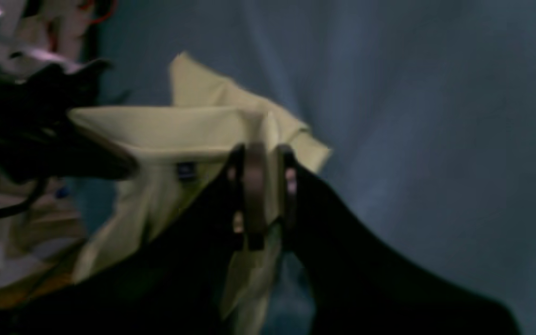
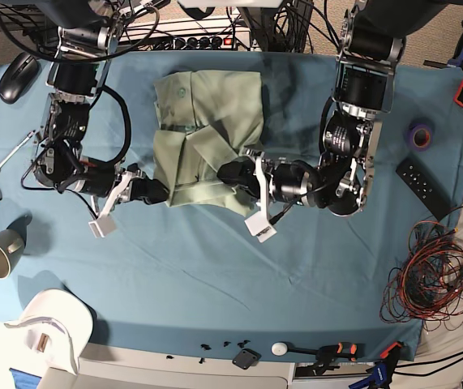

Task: Fold the T-shirt properly
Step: 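Grasp the shirt sides with both grippers and tuck them inward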

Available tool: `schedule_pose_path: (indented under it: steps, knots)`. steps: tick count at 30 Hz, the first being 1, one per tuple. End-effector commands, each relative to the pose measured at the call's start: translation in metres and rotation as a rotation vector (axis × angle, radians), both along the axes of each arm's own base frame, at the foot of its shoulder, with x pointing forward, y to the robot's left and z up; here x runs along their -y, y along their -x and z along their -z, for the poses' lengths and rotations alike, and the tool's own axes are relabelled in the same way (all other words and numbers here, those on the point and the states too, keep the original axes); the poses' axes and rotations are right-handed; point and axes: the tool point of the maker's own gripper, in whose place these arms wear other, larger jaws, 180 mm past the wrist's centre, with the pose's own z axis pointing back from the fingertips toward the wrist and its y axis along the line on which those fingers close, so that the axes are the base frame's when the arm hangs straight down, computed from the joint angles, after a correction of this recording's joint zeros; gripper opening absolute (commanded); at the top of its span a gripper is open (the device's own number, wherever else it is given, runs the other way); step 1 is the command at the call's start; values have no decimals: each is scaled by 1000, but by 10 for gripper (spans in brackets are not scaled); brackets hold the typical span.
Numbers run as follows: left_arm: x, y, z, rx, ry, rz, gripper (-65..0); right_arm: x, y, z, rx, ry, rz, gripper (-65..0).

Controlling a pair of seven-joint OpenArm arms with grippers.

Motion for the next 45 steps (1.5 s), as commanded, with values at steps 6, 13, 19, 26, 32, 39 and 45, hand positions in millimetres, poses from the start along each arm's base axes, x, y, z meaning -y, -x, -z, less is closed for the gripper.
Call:
schedule_pose_path:
  steps: [6, 13, 19, 26, 32, 39, 45]
  knots:
    - [3, -20, -21, 75, 39, -40, -650, 7, -12, -13, 49, 22, 14, -650]
    - [1, -28, -22, 107, 32, -72, -650, 6, -12, -13, 49, 20, 13, -650]
    - [-5, -35, -13, 92, -19, -130, -650, 11, -14, -10, 50, 50, 27, -650]
    - [-5, -33, -11, 86, -19, -128, -650, 16, -18, -8, 66, 79, 51, -650]
    - [-5, -32, -10, 82, -24, -125, -498, 16, -19, -8, 69, 78, 53, -650]
    - [-6, -32, -10, 83, -24, -125, -390, 17, -21, -10, 82, 71, 62, -549]
    - [-10, -38, -9, 106, -62, -130, -390, 26, -32, -16, 117, 109, 94, -549]
